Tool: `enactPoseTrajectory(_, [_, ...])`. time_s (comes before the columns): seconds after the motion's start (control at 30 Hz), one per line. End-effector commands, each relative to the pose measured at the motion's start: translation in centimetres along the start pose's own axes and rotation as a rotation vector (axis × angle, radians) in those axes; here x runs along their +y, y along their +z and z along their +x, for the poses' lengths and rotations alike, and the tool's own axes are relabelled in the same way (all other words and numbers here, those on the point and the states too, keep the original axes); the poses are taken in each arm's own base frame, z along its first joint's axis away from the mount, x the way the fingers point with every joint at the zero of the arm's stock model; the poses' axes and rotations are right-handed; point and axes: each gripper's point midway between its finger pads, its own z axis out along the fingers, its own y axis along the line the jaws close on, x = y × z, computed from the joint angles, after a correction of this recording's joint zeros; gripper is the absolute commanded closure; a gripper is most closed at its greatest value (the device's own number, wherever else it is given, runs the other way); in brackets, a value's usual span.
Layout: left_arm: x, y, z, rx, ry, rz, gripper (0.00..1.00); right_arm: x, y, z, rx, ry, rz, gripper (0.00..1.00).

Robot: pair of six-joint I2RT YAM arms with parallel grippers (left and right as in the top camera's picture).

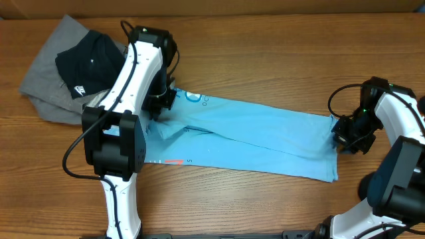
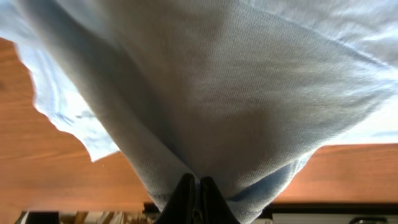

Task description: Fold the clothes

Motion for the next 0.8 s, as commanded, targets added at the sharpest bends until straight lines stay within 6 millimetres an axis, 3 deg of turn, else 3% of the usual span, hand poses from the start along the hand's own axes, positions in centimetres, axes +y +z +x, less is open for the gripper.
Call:
enactPoseTrajectory(0.0, [0.1, 0.3, 0.7, 0.022, -0.017, 0.006, 0.96, -0.1, -0.5, -0.2, -0.034, -0.006, 0.002, 0.50])
enactPoseTrajectory(0.23, [0.1, 0.3, 0.7, 0.021, -0.017, 0.006, 0.92, 2.4, -0.7, -0.7, -0.044, -0.051, -0.130, 0.44])
enactPoseTrajectory(0.37, [0.0, 0.3, 0.6, 0.020, -0.017, 0.006, 0.93, 3.9, -1.1, -2.3, -0.108, -0.063, -0.202, 0.44])
enactPoseTrajectory(0.57, [0.1, 0.3, 0.3, 0.004, -0.023, 0.007, 0.93, 2.7, -1.4, -6.0, -0.268, 0.047, -0.131, 0.44])
enactPoseTrajectory(0.77, [0.1, 0.3, -0.2, -0.014, -0.028, 0.007, 0.93, 3.7, -1.1, -7.9, -0.327, 0.039, -0.158, 0.58])
